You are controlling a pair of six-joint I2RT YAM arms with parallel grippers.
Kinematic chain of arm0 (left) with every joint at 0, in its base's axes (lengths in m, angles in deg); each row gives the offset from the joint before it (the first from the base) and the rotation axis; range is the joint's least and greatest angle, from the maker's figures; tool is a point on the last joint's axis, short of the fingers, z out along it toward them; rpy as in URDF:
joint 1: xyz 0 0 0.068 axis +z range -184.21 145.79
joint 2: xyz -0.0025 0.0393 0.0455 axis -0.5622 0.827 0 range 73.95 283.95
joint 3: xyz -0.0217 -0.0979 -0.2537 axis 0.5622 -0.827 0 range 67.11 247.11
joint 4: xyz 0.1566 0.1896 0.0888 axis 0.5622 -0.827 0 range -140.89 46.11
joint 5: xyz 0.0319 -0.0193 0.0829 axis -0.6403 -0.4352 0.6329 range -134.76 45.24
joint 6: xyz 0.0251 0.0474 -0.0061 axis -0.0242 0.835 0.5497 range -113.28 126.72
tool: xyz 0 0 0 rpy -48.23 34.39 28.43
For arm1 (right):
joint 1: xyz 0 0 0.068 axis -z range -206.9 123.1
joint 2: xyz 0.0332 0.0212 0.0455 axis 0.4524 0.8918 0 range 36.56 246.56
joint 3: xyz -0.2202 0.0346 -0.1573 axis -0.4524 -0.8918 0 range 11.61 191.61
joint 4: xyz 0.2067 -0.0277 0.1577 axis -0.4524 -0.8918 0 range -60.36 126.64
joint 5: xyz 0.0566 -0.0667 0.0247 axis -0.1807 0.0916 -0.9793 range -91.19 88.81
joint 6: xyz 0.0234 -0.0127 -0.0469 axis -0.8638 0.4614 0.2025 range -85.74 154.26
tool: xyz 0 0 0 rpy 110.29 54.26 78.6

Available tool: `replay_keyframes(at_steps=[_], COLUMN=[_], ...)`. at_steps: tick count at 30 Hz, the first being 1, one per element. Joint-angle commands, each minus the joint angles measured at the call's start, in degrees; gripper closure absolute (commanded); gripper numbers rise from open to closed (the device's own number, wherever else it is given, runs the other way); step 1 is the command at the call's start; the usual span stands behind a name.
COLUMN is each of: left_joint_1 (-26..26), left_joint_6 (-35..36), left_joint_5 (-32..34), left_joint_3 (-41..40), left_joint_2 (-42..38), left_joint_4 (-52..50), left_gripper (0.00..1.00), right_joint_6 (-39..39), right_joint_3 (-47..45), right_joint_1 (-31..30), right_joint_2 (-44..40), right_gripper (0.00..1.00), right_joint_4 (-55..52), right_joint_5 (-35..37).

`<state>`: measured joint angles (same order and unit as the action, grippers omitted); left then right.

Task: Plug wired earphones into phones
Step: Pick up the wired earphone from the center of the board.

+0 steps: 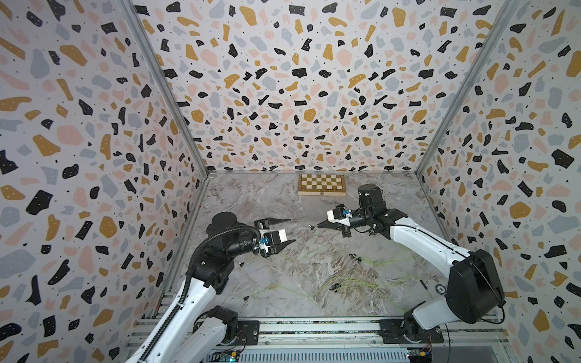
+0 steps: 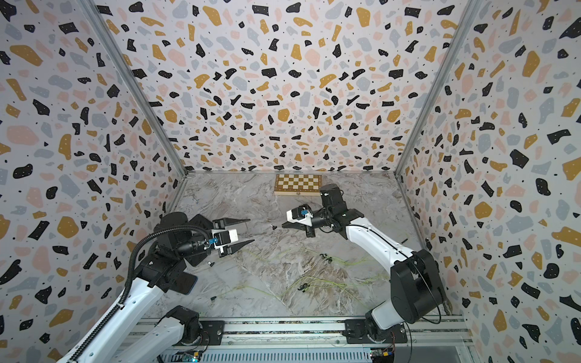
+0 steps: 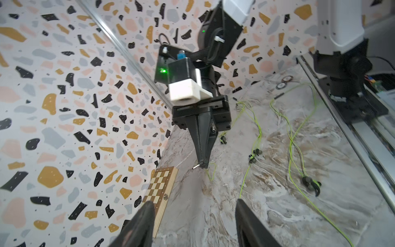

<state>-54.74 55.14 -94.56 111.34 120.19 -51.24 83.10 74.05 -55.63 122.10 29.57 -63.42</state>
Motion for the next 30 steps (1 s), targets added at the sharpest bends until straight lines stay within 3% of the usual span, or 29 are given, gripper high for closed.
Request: replay_keyframes(at_steps=[1,8,14,21,30], left_joint_1=[-1.88,-5.29,-8.14,-9.57,-10.41], left_joint_6=[13.82,18.86,19.24,20.35,21.52], left_joint_5=[-2.32,0.06,4.26,4.47,5.4], left_joint_3=[2.98,5.32,6.12,7.31,8.68], left_joint_2=[1.15,5.45,8.27,10.3,11.57], left_joint_4=[-5.73,-7.31,-3.46,-3.75,-7.06], left_gripper=[0.43,0.46,0.52,0.55,0.71], right_joint_6=[3.64,6.04,8.31,9.28,10.22], right_joint_3=[3.04,4.83,6.18,6.43,6.52], right_joint_1=[-0.08,-0.54,-1.68,-2.82,-3.17], right_joint_2=[-0.31,0.84,2.06,2.18,1.92], right_gripper=[1.0,1.0,1.0,1.0,1.0], right_joint_4=[-6.11,-10.19,-13.53,-14.57,-15.5], right_joint_5=[-4.38,-4.36,-1.44,-0.4,-1.05])
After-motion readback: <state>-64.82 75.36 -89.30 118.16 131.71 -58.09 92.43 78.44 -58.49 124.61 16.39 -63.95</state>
